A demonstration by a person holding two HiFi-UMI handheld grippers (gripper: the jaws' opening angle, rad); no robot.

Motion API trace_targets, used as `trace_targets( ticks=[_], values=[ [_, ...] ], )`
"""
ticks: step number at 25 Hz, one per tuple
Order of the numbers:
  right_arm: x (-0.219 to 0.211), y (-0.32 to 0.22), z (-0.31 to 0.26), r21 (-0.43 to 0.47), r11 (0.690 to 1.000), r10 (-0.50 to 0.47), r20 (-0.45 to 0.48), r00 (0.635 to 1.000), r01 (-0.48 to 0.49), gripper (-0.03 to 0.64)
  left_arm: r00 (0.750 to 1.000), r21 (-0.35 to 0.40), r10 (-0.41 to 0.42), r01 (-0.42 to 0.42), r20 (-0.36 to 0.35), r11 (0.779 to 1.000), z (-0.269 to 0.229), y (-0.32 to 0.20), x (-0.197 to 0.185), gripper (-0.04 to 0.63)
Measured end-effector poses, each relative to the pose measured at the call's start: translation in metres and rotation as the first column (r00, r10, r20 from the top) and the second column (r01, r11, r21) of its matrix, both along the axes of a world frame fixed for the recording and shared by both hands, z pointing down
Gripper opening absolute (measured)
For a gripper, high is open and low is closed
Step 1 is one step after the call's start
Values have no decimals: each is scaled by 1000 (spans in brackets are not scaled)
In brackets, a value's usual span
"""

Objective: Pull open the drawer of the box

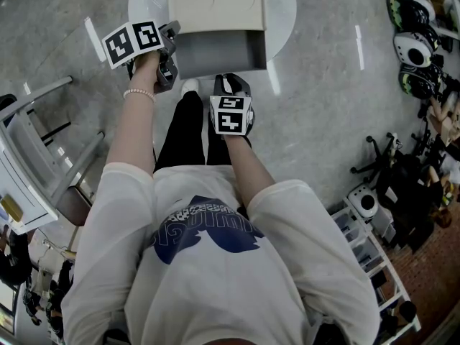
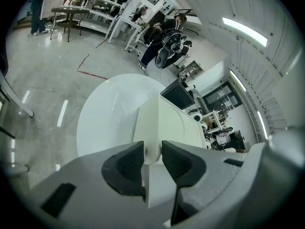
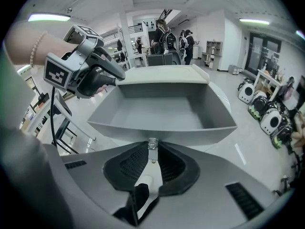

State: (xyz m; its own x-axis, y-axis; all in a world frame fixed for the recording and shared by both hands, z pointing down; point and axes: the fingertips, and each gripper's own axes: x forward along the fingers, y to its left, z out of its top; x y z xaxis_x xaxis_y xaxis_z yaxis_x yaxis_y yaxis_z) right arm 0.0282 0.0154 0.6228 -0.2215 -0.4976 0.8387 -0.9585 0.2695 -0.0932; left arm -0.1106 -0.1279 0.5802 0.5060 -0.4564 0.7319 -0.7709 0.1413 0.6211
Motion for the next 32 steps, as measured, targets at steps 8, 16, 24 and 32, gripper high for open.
trace_targets(
  ticks=[8,16,24,32],
  values=[
    [0,2,2,0,1000,-2,9,1000,2,58,1000,1,0,0,1,1000,1,1,0,104],
    [0,0,7,11,1000,15,20,1000,-16,58,1000,5,-3,3,-8,1000,1,0,1,112],
    [-1,0,12,-50,998,56,133,989,-49,146,1000,30,15,-14,-17,999,0,1,3,115],
    [47,9,-24,-59,998,-11,207,978,24,202,999,93,-27,29,-26,995,-17,4,0,129]
  ],
)
